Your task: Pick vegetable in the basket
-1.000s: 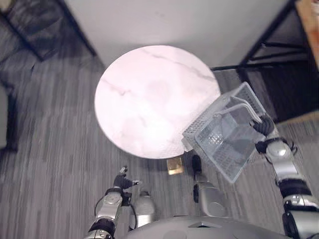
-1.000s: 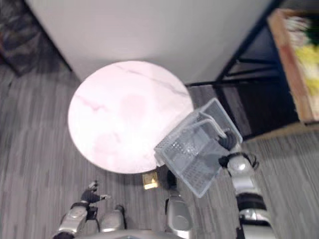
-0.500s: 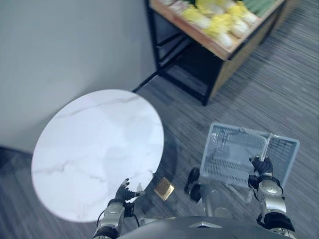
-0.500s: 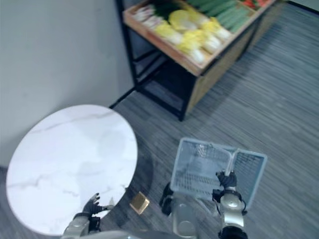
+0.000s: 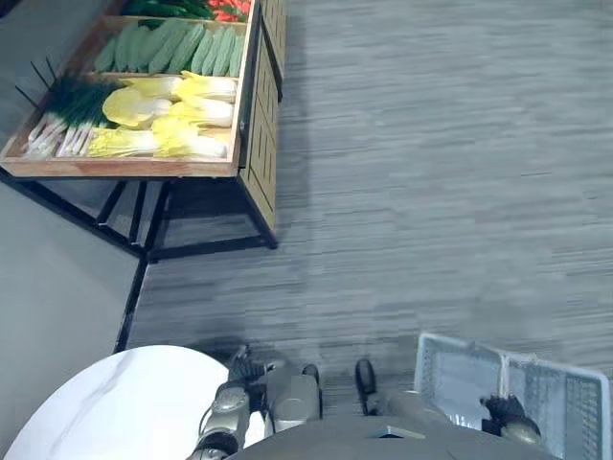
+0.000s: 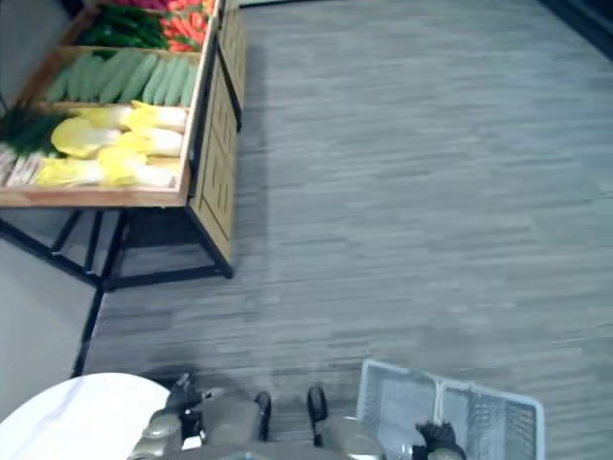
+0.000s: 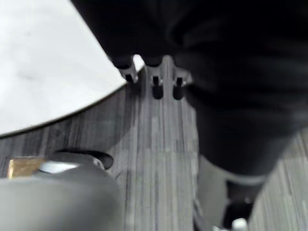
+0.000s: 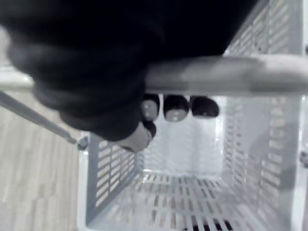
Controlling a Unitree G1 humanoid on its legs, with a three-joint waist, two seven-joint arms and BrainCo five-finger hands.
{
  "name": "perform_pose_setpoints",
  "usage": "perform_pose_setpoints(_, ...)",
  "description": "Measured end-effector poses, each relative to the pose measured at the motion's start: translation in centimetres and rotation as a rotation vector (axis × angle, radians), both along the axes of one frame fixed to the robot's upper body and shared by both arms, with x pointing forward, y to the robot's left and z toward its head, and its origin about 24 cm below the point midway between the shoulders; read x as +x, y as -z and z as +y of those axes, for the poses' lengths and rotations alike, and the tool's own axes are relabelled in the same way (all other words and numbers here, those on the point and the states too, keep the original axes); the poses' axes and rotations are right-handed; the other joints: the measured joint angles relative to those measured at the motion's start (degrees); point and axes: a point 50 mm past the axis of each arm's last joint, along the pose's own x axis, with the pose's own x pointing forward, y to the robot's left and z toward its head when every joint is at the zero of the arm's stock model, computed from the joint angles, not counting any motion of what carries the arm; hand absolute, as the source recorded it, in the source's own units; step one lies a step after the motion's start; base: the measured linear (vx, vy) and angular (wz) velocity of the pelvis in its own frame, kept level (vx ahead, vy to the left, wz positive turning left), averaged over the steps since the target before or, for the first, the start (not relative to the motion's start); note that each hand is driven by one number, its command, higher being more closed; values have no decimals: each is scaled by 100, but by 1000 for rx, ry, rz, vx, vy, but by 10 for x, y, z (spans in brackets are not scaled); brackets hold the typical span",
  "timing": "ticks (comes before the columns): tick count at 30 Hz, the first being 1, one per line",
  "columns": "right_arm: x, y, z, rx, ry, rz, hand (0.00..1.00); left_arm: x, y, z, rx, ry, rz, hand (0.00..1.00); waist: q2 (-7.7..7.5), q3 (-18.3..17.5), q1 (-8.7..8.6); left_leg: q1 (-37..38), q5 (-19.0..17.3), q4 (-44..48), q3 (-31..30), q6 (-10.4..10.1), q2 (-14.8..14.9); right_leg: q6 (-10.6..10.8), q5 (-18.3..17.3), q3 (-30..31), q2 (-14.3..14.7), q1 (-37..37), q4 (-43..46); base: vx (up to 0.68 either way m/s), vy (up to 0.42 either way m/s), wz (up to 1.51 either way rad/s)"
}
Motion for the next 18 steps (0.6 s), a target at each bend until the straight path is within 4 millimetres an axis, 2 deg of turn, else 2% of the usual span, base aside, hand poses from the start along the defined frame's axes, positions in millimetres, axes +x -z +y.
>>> perform_pose_setpoints(1, -2, 1, 0, 2, 8, 8, 100, -1, 0, -1, -3, 0, 2, 0, -3, 2, 11, 5, -4, 20, 102, 40, -23, 4, 2, 10, -47, 48, 20, 178, 165, -10)
perform_pose_setpoints(2, -4, 2, 0, 10, 13, 19, 100, -10, 4, -2, -10, -8, 29, 0, -43, 18, 49, 69, -10, -3, 253, 159, -128, 68, -176, 75, -84, 92, 309, 202, 158, -33)
perform_pose_setpoints(3, -10, 4, 2, 16, 12, 41, 100, -18, 5, 2, -5, -24, 44, 0, -77, 5, 150, 260, -49, -84, 430, 327, -161, 209, -579, 108, -125, -31, 870, 218, 155, -41)
perform_pose_setpoints(4, -13, 5, 5, 22, 5, 51, 100, -21, 5, 5, 2, -28, 52, 0, -127, -51, 194, 382, -98, -218, 534, 359, -231, 414, -849, 101, -155, -152, 1195, 265, 140, -24)
perform_pose_setpoints(5, -12, 7, 12, 40, -6, 51, 100, -29, 7, 9, 9, -41, 75, 0, -195, -102, 157, 644, -201, -522, 487, 411, -361, 1377, -1272, 11, -230, -574, 2496, 272, 129, 14)
perform_pose_setpoints(6, -9, 9, 19, 63, -10, 42, 100, -32, 8, 12, 20, -40, 90, 0, -316, 11, 107, 828, -262, -581, 371, 463, -452, 1712, -1144, -15, -235, -1033, 3716, 269, 118, 44)
perform_pose_setpoints(7, -10, 10, 24, 77, -8, 44, 100, -32, 7, 18, 35, -38, 92, 0, -370, 48, 17, 924, -280, -579, 295, 527, -474, 1812, -984, -95, -239, -1221, 4280, 291, 77, 90)
perform_pose_setpoints(8, -14, 14, 34, 105, -1, 52, 100, -35, 6, 24, 53, -28, 108, 0, -464, 112, -123, 1224, -379, -575, 34, 605, -525, 1825, -686, -254, -260, -1491, 5197, 349, -8, 106)
perform_pose_setpoints(10, -19, 15, 39, 120, 8, 60, 100, -35, 5, 30, 69, -27, 111, 0, -623, 139, -198, 1434, -516, -580, -228, 578, -568, 1789, -809, -514, -493, -1786, 5859, 440, -98, 92)
perform_pose_setpoints(11, -20, 15, 36, 119, 35, 56, 100, -31, 4, 33, 76, -25, 106, 0, -687, 160, -265, 1644, -564, -684, -479, 582, -558, 1620, -1131, -738, -790, -1940, 5851, 544, -201, 85)
perform_pose_setpoints(12, -20, 14, 34, 113, 54, 50, 100, -27, 3, 31, 72, -24, 95, 0, -643, 177, -322, 1839, -575, -875, -657, 570, -434, 1352, -1322, -873, -945, -2006, 5510, 570, -237, 89)
perform_pose_setpoints(13, -20, 14, 32, 108, 62, 47, 100, -24, 2, 29, 68, -22, 84, 0, -571, 190, -352, 1953, -585, -994, -761, 552, -311, 1216, -1390, -954, -975, -2025, 5175, 506, -273, 90)
perform_pose_setpoints(14, -19, 12, 28, 99, 70, 37, 100, -16, 1, 23, 54, -19, 62, 0, -430, 220, -412, 2121, -573, -1187, -880, 514, -35, 1021, -1334, -1050, -1074, -2058, 4081, 416, -254, 73)
perform_pose_setpoints(15, -18, 12, 27, 98, 71, 34, 100, -13, 1, 23, 52, -19, 55, 0, -427, 224, -419, 2137, -570, -1199, -891, 508, 16, 1017, -1235, -1029, -1165, -2058, 3614, 539, -353, 86)
perform_pose_setpoints(16, -19, 11, 25, 96, 91, 28, 100, -11, -1, 25, 60, -17, 47, 0, -562, 198, -418, 2222, -611, -1213, -895, 444, 35, 1092, -460, -869, -1539, -2001, 2034, 459, -321, 52)
perform_pose_setpoints(17, -19, 11, 22, 91, 98, 28, 100, -10, 0, 24, 57, -16, 47, 0, -580, 198, -412, 2304, -682, -1215, -898, 342, 139, 1166, 219, -1073, -1591, -1921, 1906, 676, -466, 42)
perform_pose_setpoints(18, -12, 9, 17, 83, 129, -1, 100, -9, 2, 15, 29, -10, 48, 0, -330, 296, -392, 2321, -664, -1047, -868, 105, 302, 897, 2, -1330, -1431, -1823, 2228, 543, -380, 21)
